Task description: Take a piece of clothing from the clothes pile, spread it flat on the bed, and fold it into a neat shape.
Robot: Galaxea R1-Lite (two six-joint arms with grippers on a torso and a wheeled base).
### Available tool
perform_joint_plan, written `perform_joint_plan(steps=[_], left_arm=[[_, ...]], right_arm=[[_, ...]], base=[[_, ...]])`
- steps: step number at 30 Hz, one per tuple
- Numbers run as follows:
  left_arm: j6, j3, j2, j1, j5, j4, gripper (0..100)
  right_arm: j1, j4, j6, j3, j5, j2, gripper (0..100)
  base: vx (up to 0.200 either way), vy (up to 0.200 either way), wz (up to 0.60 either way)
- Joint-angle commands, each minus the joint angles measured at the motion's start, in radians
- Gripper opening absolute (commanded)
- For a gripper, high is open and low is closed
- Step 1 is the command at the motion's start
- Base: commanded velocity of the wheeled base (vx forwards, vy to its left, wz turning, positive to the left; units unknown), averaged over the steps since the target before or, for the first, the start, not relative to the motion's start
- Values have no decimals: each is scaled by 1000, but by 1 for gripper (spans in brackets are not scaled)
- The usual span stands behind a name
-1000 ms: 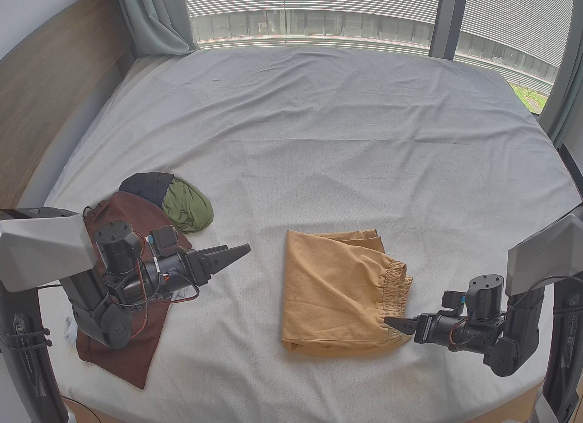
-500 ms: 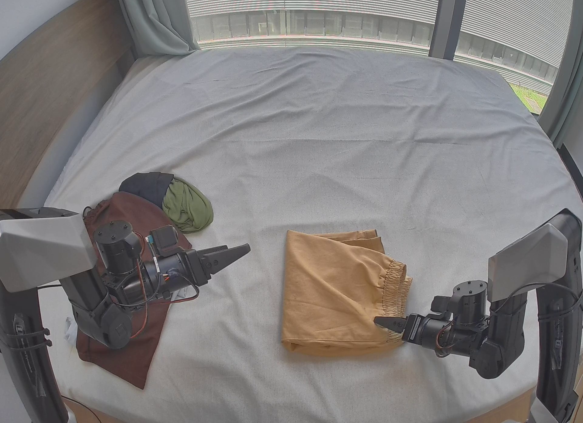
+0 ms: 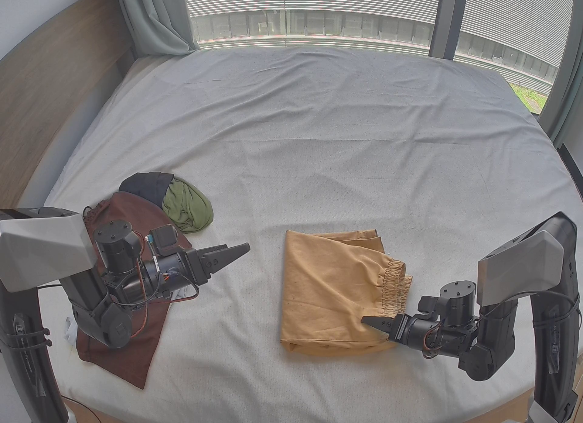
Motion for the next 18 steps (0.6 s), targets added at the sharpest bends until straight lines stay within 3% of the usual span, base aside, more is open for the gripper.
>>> perform_joint_plan(steps=[1,10,18], left_arm=[[-1,0,2,0,0,-1,100],[33,-4,12,0,1,1,100],[36,-6,11,2,0,-1,100]], right_arm=[[2,-4,0,0,0,0,0],[5,-4,0,3,-1,-6,0],[47,-2,1,9,-3,-144,0]], base=[[0,0,0],[0,0,0],[0,0,0]])
